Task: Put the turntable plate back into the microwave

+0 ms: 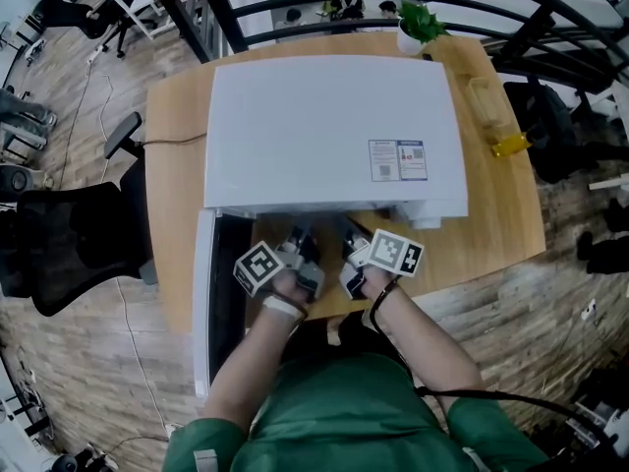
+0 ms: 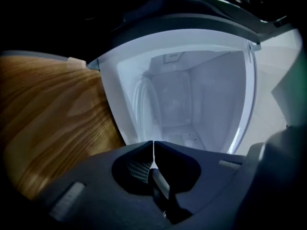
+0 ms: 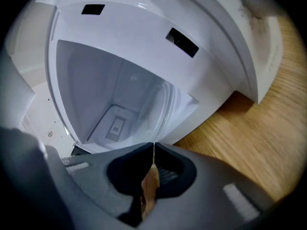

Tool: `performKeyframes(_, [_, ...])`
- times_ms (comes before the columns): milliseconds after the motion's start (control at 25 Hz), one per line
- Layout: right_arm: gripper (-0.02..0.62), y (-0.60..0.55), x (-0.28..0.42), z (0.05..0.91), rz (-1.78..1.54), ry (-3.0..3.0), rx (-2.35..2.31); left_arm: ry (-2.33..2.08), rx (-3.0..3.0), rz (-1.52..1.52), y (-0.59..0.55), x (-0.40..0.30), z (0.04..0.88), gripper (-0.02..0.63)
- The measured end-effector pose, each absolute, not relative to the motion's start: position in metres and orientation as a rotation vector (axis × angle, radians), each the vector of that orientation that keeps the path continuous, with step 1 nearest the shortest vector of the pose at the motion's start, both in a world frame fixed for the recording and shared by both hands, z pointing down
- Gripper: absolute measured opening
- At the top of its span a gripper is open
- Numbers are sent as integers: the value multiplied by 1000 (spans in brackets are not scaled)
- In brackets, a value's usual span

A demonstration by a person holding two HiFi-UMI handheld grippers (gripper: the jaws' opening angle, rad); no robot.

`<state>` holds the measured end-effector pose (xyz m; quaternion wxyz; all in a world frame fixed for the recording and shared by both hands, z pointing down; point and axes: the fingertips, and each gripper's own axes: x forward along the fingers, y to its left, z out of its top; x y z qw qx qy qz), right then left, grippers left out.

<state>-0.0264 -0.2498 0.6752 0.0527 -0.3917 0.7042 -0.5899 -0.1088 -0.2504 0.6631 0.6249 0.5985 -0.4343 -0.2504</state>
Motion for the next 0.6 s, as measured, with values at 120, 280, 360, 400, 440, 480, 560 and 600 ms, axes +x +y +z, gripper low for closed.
performKeyframes(120, [11, -249, -24, 673, -1791, 2128, -1175, -996, 1364, -571, -250, -109, 660, 17])
performKeyframes(280, [67, -249, -25, 670, -1797, 2131, -1155, -1000, 1368, -553, -238, -109, 660, 18])
performKeyframes(360, [67, -250, -25, 672, -1808, 2141, -1164, -1012, 1381, -531, -232, -109, 661, 19])
performKeyframes(400, [56, -250, -25, 673, -1814, 2135, -1170, -1021, 1389, -516, -229, -109, 662, 20])
performKeyframes(440, [44, -251, -24, 674, -1821, 2119, -1172, -1031, 1393, -502, -229, -109, 664, 21])
performKeyframes(480, [43, -251, -23, 675, -1827, 2099, -1172, -1043, 1391, -492, -229, -111, 666, 39])
performKeyframes(560, [37, -253, -21, 675, -1830, 2075, -1175, -1064, 1379, -487, -235, -115, 670, 120])
performKeyframes(600, [37, -253, -21, 674, -1827, 2075, -1181, -1070, 1376, -489, -239, -116, 670, 123])
